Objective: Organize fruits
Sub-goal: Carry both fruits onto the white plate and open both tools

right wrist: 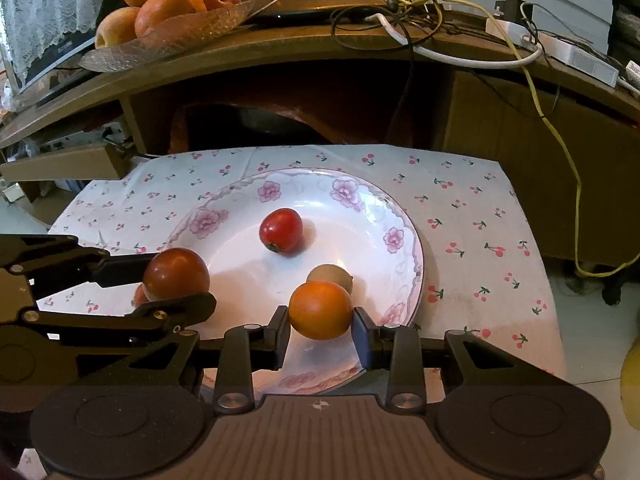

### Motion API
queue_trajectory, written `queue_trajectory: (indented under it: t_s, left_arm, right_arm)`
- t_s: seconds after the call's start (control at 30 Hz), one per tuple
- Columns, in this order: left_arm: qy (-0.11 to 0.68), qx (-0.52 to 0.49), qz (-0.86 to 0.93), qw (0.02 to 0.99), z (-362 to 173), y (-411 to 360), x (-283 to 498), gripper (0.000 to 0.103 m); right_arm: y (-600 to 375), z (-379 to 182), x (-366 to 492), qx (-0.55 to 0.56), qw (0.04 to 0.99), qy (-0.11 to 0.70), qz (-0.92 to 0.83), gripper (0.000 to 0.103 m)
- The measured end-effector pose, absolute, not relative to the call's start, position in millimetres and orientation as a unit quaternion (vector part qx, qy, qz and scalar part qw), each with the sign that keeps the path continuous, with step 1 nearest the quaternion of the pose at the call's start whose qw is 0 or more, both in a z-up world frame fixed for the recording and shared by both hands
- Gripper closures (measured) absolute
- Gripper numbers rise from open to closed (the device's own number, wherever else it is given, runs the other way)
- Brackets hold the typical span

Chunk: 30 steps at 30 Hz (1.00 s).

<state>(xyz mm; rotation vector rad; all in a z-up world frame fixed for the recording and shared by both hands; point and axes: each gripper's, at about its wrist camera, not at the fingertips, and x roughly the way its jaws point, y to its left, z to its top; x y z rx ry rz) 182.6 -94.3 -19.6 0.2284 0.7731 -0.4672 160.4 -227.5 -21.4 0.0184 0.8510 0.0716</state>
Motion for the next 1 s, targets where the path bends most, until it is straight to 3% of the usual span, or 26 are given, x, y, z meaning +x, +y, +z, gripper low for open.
queue_trajectory:
  t_s: [1.0]
  left_arm:
    - [0.365,0.091,-0.220,0.900,-4.7,-86.5,183.6,0.050]
  right_arm:
    - [-231.4,-9.5,154.6,0.019,0.921,0.388,0.038,0.061]
